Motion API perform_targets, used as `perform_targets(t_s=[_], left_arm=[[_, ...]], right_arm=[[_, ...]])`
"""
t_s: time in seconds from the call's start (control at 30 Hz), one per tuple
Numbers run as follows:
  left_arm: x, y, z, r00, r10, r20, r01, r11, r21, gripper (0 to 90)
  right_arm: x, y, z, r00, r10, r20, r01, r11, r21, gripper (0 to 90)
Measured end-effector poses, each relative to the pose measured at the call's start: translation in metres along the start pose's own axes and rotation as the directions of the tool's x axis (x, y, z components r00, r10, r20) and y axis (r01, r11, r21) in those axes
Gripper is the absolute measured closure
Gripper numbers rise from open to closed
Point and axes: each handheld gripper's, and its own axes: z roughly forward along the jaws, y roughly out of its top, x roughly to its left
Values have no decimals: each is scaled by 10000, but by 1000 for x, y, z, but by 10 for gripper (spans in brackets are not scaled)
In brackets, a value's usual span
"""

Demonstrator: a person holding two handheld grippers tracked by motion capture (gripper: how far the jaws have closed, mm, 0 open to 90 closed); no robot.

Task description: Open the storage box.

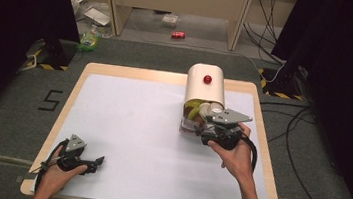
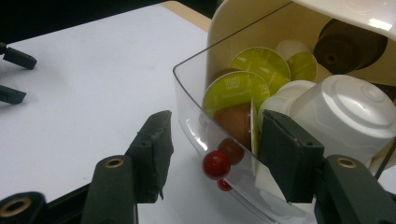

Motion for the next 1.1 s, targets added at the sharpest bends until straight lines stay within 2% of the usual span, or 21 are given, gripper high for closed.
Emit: perform_targets(t_s=[0.33,0.57,1.1], left_arm=[[0,0,0,10000,15,1,-15,10000,11,92],[0,0,0,10000,-3,3,3,10000,-2,92],[0,0,0,10000,-13,5,13,10000,-3,92]], right_arm=[[1,-2,-3,9999,62,-107,-63,10000,-45,445],[5,-6,-8,9997,-70,-254,71,10000,17,445],[14,-13,-15,9993,-273,-236,273,9996,-3,445]])
